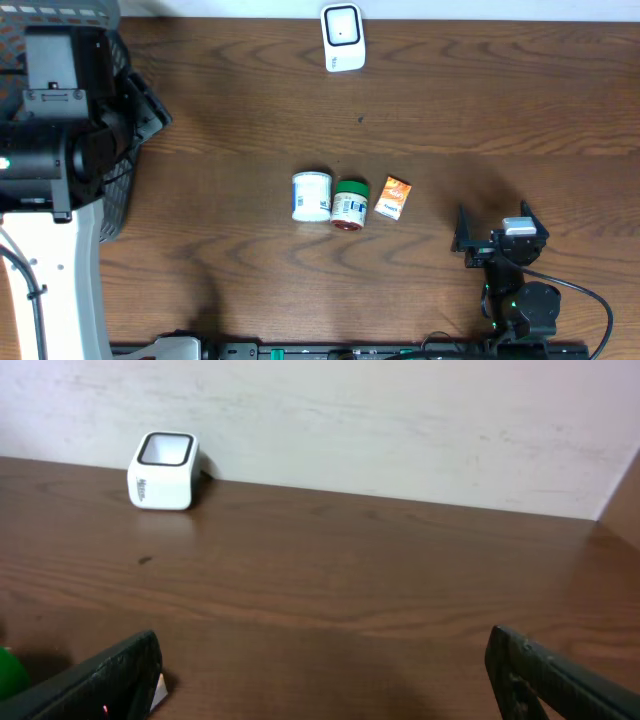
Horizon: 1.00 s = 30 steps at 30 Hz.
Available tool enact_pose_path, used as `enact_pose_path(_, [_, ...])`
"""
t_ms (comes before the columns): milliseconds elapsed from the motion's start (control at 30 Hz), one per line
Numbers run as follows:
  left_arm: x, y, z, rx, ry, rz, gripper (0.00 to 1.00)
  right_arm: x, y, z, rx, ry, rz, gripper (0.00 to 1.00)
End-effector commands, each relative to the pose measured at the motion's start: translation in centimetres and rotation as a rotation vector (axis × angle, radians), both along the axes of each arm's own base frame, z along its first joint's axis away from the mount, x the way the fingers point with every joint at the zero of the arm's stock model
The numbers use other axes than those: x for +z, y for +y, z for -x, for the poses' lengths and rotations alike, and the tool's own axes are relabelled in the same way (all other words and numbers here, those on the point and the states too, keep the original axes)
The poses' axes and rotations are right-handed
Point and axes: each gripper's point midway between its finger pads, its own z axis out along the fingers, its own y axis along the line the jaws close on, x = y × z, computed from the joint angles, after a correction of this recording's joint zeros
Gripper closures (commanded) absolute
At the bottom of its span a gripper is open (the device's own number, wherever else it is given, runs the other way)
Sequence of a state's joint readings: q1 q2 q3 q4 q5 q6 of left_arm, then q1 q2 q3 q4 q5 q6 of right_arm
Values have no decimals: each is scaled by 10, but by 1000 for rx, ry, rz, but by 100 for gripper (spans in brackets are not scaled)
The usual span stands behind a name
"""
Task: Scan the item barcode
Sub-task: 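Reach the left gripper into the basket and grasp the mint-green wipes pack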
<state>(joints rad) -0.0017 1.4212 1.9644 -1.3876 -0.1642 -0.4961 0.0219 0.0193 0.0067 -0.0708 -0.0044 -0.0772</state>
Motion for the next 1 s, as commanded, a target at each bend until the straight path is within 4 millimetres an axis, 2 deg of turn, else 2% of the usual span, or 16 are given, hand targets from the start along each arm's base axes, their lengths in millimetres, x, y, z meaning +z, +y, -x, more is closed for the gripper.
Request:
enact_pose_path(0, [9, 19, 3, 54, -20, -49, 25, -1, -4, 0, -15, 4, 6, 1])
enact_pose_path(167, [19, 47, 0, 149, -68, -93, 24, -1, -4, 0, -15, 4, 6, 1])
enact_pose_path(433, [51, 81, -27, 257, -263, -104, 25, -1, -4, 0, -15, 4, 6, 1])
enact_pose_path(500, [54, 90, -29, 288, -280, -116, 24, -1, -4, 0, -15, 4, 6, 1])
enact_pose_path(633, [65, 123, -25, 452, -347, -145, 25, -1, -4, 0, -15, 4, 6, 1])
enact_pose_path(700, [71, 133, -26, 478, -377, -151, 25, -1, -4, 0, -15, 4, 6, 1])
enact_pose_path(833, [74, 147, -30, 505, -400, -167, 24, -1, -4, 0, -15, 4, 6, 1])
enact_pose_path(967, [70, 164, -34, 501, -368, -219, 24, -1, -4, 0, -15, 4, 6, 1])
